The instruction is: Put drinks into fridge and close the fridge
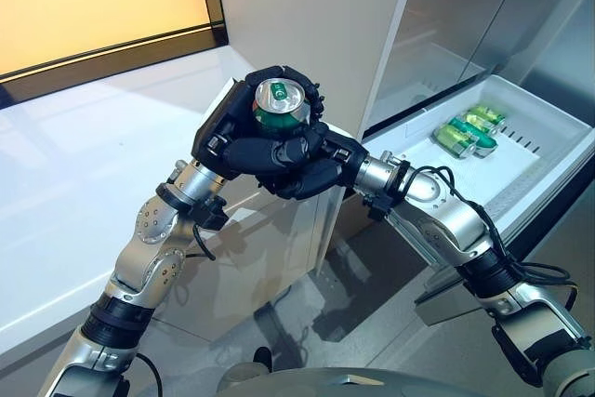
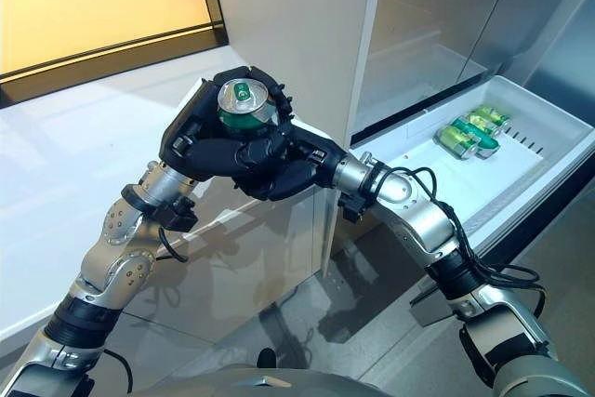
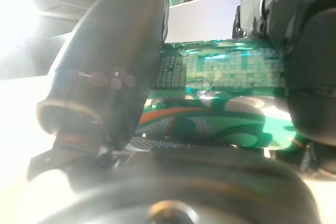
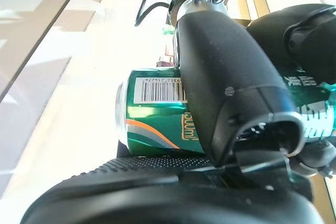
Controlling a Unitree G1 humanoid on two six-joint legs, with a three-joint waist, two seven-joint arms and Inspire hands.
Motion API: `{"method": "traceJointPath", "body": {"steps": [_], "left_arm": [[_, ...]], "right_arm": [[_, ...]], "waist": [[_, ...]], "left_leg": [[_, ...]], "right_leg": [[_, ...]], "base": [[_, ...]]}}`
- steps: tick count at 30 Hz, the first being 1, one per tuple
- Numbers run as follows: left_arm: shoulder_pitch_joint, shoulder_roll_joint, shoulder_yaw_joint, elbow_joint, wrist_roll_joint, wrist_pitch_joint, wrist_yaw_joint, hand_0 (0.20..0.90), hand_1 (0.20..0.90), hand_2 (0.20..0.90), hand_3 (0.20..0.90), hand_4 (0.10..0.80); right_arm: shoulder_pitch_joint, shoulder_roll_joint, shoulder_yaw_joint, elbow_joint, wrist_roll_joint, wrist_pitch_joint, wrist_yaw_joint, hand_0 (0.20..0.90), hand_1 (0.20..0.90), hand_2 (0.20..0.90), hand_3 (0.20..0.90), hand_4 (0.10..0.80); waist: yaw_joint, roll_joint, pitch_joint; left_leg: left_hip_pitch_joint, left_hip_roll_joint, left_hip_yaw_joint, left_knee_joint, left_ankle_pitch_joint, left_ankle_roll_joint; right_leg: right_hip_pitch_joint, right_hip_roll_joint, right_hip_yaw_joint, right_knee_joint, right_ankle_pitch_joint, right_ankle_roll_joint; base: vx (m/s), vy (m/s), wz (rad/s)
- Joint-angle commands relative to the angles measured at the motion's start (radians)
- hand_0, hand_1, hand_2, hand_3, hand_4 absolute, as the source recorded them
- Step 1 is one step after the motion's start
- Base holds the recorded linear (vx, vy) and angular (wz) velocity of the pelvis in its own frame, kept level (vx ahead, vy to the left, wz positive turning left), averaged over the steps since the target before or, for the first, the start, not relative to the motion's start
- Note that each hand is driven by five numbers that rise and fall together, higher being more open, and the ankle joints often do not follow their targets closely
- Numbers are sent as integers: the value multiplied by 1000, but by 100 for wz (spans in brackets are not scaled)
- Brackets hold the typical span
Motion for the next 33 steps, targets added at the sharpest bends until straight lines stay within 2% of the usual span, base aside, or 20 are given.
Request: {"method": "traceJointPath", "body": {"steps": [1, 7, 16, 21, 25, 28, 33], "left_arm": [[-208, -22, -2, -9, -4, -134, -27, 900, 900, 900, 900, 800], [-212, -7, 22, -7, 19, -160, 18, 900, 900, 900, 900, 800], [-184, 18, 119, 6, 38, -209, 80, 900, 900, 900, 900, 800], [-140, 1, 190, -5, -50, -239, 110, 900, 900, 900, 900, 800], [-109, -36, 213, -5, -120, -221, 97, 900, 900, 900, 900, 800], [-61, -90, 225, -16, -233, -182, 68, 900, 900, 900, 900, 800], [-5, -127, 226, -14, -294, -102, 24, 900, 900, 900, 900, 800]], "right_arm": [[-165, 85, -65, -24, 120, -105, -45, 300, 300, 300, 200, 100], [-177, 65, -95, -27, 116, -150, -83, 300, 300, 300, 200, 100], [-193, 25, -182, -79, 95, -223, -158, 300, 300, 300, 200, 100], [-165, 2, -251, -160, 103, -253, -175, 300, 300, 300, 200, 100], [-146, -6, -281, -206, 98, -257, -187, 300, 300, 300, 200, 100], [-118, -12, -318, -263, 102, -253, -194, 300, 300, 300, 200, 100], [-83, -38, -368, -314, 139, -252, -210, 300, 300, 300, 200, 100]], "waist": [[-2, 8, -92], [-3, 7, -94], [-2, 6, -103], [-5, 3, -108], [-9, 0, -108], [-15, -2, -108], [-25, -1, -103]], "left_leg": [[40, -39, -119, 1, -139, 14], [32, -40, -118, 1, -128, 14], [26, -41, -124, 1, -128, 13], [23, -42, -127, 1, -128, 13], [23, -42, -128, 1, -129, 14], [23, -41, -126, 1, -130, 15], [25, -41, -121, 1, -132, 16]], "right_leg": [[-28, 14, -23, 12, 9, 22], [-35, 13, -24, 13, 18, 21], [-40, 17, -21, 13, 16, 19], [-43, 19, -15, 13, 16, 19], [-46, 20, -12, 14, 16, 19], [-48, 22, -6, 15, 16, 17], [-51, 23, 1, 17, 17, 16]], "base": [[0, 0, 0], [-18, 3, 0], [-5, 0, 0], [0, 0, 0], [0, 0, 0], [-12, -4, 0], [-15, 1, 0]]}}
